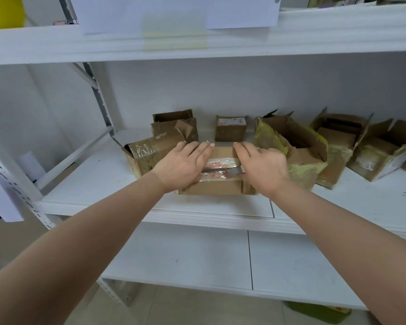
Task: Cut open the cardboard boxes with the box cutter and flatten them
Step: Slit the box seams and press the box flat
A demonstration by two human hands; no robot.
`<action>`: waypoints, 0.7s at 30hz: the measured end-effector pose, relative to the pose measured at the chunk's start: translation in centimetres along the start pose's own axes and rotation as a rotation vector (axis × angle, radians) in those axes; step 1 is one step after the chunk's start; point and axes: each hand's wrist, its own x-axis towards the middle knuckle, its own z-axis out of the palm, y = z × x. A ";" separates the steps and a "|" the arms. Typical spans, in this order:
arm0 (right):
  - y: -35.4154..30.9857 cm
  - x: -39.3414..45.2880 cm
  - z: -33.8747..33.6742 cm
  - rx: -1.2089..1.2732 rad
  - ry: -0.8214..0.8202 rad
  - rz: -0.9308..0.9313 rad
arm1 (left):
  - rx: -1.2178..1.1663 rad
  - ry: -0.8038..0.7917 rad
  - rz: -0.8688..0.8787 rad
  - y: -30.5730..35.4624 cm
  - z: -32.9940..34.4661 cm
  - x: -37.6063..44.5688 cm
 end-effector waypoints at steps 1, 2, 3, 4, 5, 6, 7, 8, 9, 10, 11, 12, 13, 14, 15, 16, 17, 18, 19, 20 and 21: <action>0.1 -0.2 0.1 -0.019 0.027 -0.028 | -0.010 0.030 0.006 0.2 0.0 -0.2; 0.2 -0.4 0.3 -0.026 0.058 -0.056 | -0.023 0.065 0.014 0.4 0.1 -0.4; 0.2 -0.9 0.6 -0.021 0.096 -0.081 | -0.037 0.088 0.019 0.6 0.3 -0.6; 0.2 -1.4 0.8 -0.004 0.132 -0.098 | -0.038 0.110 0.027 0.9 0.5 -0.9; 0.0 -2.1 1.1 0.015 0.152 -0.101 | -0.030 0.120 0.036 1.3 0.7 -1.1; -0.3 -2.9 1.1 0.027 0.157 -0.091 | -0.022 0.131 0.046 1.9 1.0 -1.3; -0.6 -3.9 1.2 0.030 0.157 -0.070 | -0.021 0.142 0.054 2.6 1.1 -1.6; -1.1 -5.0 1.3 0.026 0.154 -0.042 | -0.025 0.159 0.060 3.5 1.4 -2.0; -1.6 -6.2 1.4 0.032 0.142 -0.014 | -0.026 0.176 0.066 4.6 1.6 -2.5; -2.2 -7.4 1.5 0.056 0.114 0.011 | -0.028 0.184 0.071 5.9 1.8 -3.1; -2.8 -8.5 1.5 0.082 0.086 0.029 | -0.033 0.176 0.066 7.1 1.9 -3.8; -3.4 -9.5 1.5 0.104 0.064 0.042 | -0.055 0.167 0.044 8.3 1.9 -4.6; -3.9 -10.1 1.4 0.121 0.055 0.051 | -0.087 0.160 0.007 9.2 1.9 -5.2; -4.4 -10.5 1.2 0.138 0.053 0.057 | -0.110 0.169 -0.034 9.8 1.8 -5.7; -4.7 -10.5 1.0 0.154 0.061 0.054 | -0.131 0.166 -0.065 10.0 1.6 -6.0; -4.8 -10.4 0.8 0.169 0.066 0.049 | -0.147 0.178 -0.082 9.8 1.5 -6.0; -4.8 -10.3 0.9 0.183 0.064 0.051 | -0.169 0.177 -0.080 9.5 1.4 -6.0; -4.7 -10.3 1.0 0.204 0.045 0.060 | -0.201 0.149 -0.073 9.1 1.4 -6.0; -4.4 -10.3 0.8 0.232 0.008 0.074 | -0.250 0.091 -0.078 8.8 1.0 -6.0; -4.0 -10.2 0.2 0.274 -0.053 0.083 | -0.313 0.010 -0.083 8.5 0.5 -5.8; -3.5 -10.0 -0.3 0.320 -0.120 0.087 | -0.396 -0.077 -0.098 8.1 -0.2 -5.7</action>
